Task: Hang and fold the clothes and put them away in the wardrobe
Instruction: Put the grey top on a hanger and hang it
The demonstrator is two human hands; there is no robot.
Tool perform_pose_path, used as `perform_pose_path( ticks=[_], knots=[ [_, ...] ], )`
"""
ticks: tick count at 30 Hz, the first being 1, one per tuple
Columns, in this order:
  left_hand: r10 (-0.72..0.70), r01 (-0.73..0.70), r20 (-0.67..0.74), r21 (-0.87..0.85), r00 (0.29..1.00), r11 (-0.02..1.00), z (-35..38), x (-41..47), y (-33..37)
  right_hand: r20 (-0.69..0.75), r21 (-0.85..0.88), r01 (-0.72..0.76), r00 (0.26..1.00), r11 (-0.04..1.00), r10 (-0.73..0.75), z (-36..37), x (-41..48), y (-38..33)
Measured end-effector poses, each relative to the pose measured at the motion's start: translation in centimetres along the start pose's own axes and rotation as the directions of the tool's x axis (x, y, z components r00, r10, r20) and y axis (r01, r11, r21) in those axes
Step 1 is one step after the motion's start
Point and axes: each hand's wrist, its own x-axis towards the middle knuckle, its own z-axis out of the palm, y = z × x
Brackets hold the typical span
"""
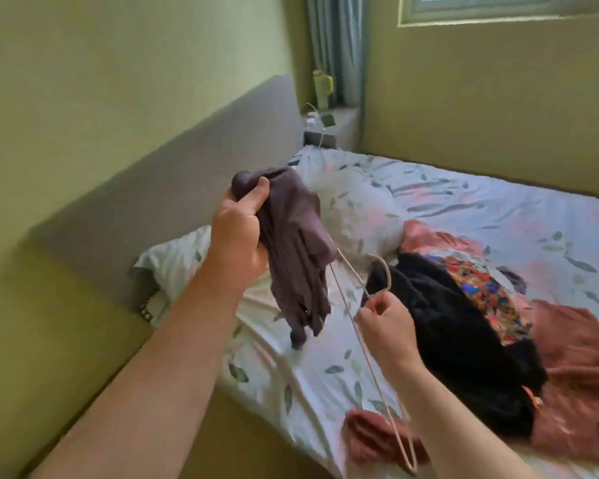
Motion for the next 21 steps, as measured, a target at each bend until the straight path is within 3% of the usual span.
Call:
perform_pose_path(
  ticks=[4,8,12,16,19,21],
  knots=[
    [0.169,-0.165,-0.157,0.041,0.973,0.986,-3.9,-4.9,6.2,0.231,-0.032,0.050,0.972,0.998,-0.041,3.9,-3.7,-1.6],
    [0.331,-0.318,-0.291,0.093,0.898,0.944,-6.8,-9.1,11.3,0.342,0.007,0.131,0.931,0.991,-0.125,6.7,-8.8,-3.4],
    [0.492,-0.393,-0.316,0.329,0.811,0.859,-9.6,-13.3,14.8,0.531,0.182,0.168,0.813,0.969,-0.240,9.2,-14.3,-6.2],
    [0.603,-0.312,-0.292,0.645,0.742,0.697,-12.2,-18.0,16.8,0.689,0.287,0.194,0.638,0.938,-0.343,11.6,-20.3,-10.0],
    [0.599,-0.135,-0.244,0.845,0.763,0.517,-14.6,-21.4,16.7,0.783,0.279,0.274,0.491,0.920,-0.383,13.4,-24.9,-12.0],
    [0.602,-0.089,-0.188,0.912,0.776,0.400,-15.8,-23.7,16.3,0.785,0.284,0.297,0.474,0.912,-0.399,14.5,-27.8,-12.4]
  ],
)
